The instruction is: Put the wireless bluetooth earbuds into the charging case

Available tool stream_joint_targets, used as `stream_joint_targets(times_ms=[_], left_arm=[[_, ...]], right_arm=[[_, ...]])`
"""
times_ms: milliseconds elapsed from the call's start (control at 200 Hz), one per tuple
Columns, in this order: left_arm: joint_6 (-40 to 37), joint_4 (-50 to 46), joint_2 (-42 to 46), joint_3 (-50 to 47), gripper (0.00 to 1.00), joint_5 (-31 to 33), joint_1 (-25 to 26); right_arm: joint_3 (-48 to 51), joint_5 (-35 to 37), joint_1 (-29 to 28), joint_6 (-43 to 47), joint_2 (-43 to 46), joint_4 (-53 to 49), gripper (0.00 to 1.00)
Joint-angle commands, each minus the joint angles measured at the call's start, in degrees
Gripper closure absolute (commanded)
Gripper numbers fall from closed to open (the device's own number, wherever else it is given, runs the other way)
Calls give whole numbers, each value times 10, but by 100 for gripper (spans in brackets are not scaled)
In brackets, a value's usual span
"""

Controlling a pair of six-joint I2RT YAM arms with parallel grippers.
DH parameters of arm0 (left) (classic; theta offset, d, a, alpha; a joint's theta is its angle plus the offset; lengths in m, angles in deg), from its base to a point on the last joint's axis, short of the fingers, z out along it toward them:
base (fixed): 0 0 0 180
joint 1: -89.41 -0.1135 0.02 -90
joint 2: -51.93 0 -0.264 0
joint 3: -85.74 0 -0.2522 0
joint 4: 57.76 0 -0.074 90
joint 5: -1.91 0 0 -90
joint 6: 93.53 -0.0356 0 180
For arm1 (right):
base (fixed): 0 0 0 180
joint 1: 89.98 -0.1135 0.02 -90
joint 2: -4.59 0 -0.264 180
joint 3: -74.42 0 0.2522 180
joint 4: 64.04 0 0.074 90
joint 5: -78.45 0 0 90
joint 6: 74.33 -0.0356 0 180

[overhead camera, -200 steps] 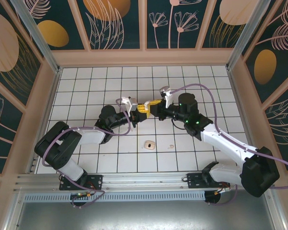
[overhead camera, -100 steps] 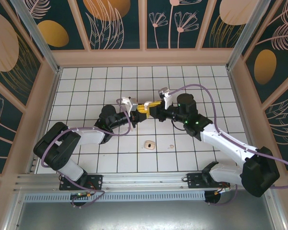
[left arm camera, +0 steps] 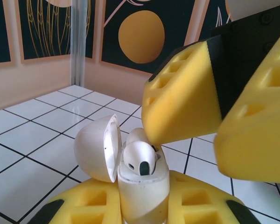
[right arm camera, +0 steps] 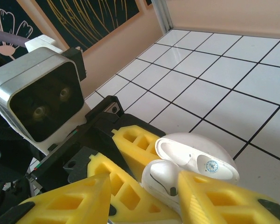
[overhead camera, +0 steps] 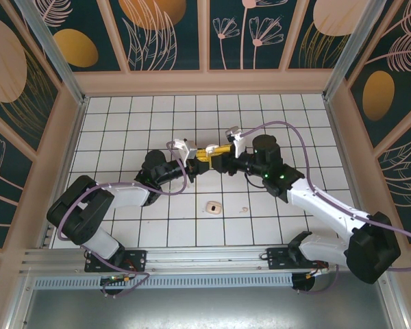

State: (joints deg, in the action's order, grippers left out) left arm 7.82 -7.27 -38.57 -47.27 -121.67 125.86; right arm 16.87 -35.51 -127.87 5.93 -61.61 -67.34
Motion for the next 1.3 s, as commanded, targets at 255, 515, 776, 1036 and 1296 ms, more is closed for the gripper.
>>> stream_joint_targets(times_ms=[255,515,776,1036,1296], left_arm=[[-23,14,27,14,89,1,5],[-25,10,28,13,89,1,6],[-31,8,33,13,89,-12,8],[-35,-5,43,15,89,-50,8],[-33,-15,51,21,89,-81,12]], right_arm=[[-22,4,1,-48,73,-18,53],[-27,-68,19,-135,70,-28,65],[-46,-82,37,-151,48,-50,67],[-43,-157,110,-135,65,-52,49],[-71,-270,126,-134,-11,-7,46]])
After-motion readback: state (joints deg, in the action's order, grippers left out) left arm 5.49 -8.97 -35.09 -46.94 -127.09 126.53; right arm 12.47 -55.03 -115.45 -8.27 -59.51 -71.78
